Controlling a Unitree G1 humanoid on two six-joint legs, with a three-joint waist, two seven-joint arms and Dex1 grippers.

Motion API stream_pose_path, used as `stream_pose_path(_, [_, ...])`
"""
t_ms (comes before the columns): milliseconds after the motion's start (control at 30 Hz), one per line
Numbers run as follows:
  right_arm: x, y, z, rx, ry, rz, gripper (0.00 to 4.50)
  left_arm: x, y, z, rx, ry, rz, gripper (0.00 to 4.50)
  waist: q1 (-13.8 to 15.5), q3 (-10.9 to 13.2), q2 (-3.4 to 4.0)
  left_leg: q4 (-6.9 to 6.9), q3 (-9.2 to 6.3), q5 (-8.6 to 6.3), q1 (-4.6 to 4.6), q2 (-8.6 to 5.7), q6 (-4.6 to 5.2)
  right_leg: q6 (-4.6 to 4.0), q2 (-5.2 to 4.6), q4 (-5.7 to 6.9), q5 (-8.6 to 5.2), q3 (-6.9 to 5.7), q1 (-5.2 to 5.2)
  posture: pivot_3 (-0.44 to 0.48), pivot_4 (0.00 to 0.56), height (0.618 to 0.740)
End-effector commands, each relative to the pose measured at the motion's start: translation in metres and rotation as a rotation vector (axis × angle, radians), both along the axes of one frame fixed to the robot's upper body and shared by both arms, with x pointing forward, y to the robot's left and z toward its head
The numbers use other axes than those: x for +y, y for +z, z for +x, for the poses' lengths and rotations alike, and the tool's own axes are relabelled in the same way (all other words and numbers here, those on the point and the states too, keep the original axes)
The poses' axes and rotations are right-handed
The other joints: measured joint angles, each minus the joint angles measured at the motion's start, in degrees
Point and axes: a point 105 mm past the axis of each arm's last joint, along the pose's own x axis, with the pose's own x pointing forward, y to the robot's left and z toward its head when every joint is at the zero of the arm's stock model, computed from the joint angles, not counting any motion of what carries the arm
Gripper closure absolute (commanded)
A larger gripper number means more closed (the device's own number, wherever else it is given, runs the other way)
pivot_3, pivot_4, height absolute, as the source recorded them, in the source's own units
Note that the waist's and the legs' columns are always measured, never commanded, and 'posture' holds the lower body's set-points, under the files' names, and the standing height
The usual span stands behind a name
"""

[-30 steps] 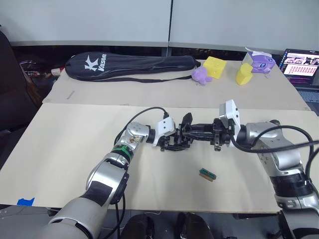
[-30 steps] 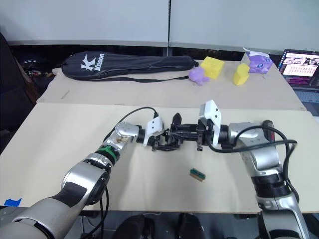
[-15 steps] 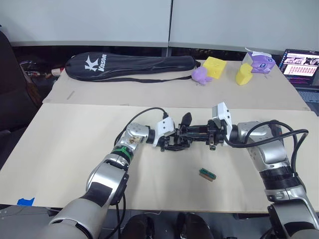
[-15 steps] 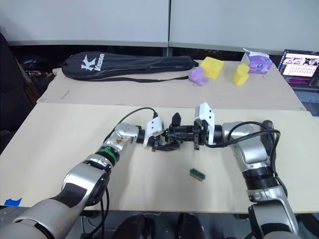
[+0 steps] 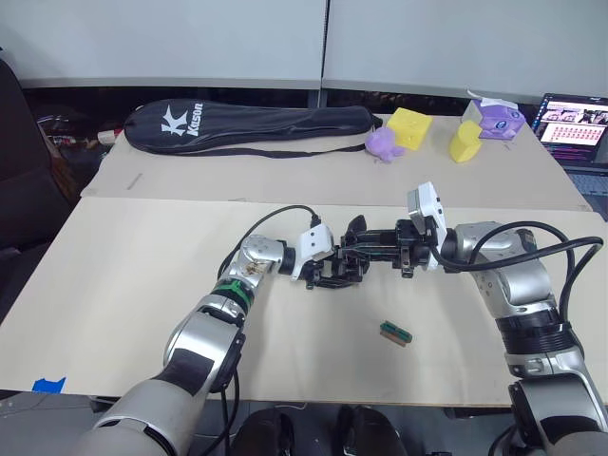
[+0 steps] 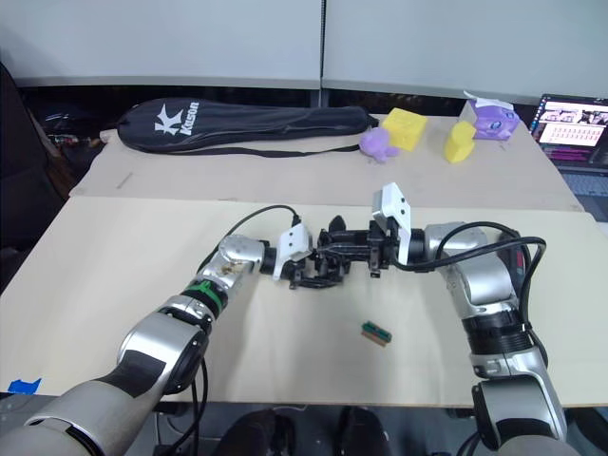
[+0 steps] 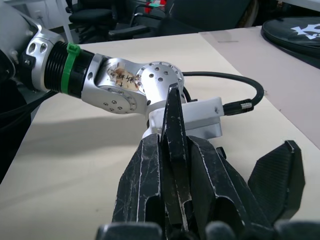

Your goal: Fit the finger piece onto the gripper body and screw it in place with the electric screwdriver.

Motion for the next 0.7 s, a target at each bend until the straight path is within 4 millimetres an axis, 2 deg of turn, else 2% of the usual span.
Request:
stream_pose_path(33, [0.003, 0.002, -0.007, -0.023, 0.019, 0.006, 4.19, -0.003, 0.0, -0.002, 0.0, -0.012, -0.007, 2.18, 0.0, 0.0, 0.0, 0.0, 0.0, 0.0, 0.0, 0.0, 0.0, 0.0, 0.0, 0.0, 0.0, 0.0, 0.0, 0.0, 0.15, 0.74])
stream_pose_path(233, [-0.001, -0.02, -0.007, 0.007, -0.005, -0.04, 4.19, -0.002, -0.001, -0.003, -0.007, -0.021, 0.006, 2.18, 0.0, 0.0, 0.01, 0.0, 0.02, 0.0, 0.03, 0.0, 0.0, 0.0, 0.01, -0.01, 0.0, 0.02, 0.03, 0.0, 0.15, 0.74])
stream_pose_path(533, [-0.003, -0.024, 0.003, 0.056, -0.035, -0.046, 4.19, -0.003, -0.004, -0.005, -0.002, -0.022, 0.0, 2.18, -0.1, 0.0, 0.01, 0.0, 0.02, 0.0, 0.11, 0.01, 0.0, 0.0, 0.0, -0.01, 0.0, 0.03, 0.08, 0.0, 0.15, 0.74])
stream_pose_path(700, [-0.016, -0.053, 0.007, 0.121, -0.053, -0.173, 4.19, -0.004, -0.004, -0.004, -0.016, -0.011, -0.009, 2.18, -0.2, -0.1, 0.01, 0.0, 0.01, 0.0, 0.24, 0.01, 0.0, 0.0, -0.04, 0.0, 0.0, 0.04, 0.18, 0.0, 0.15, 0.74])
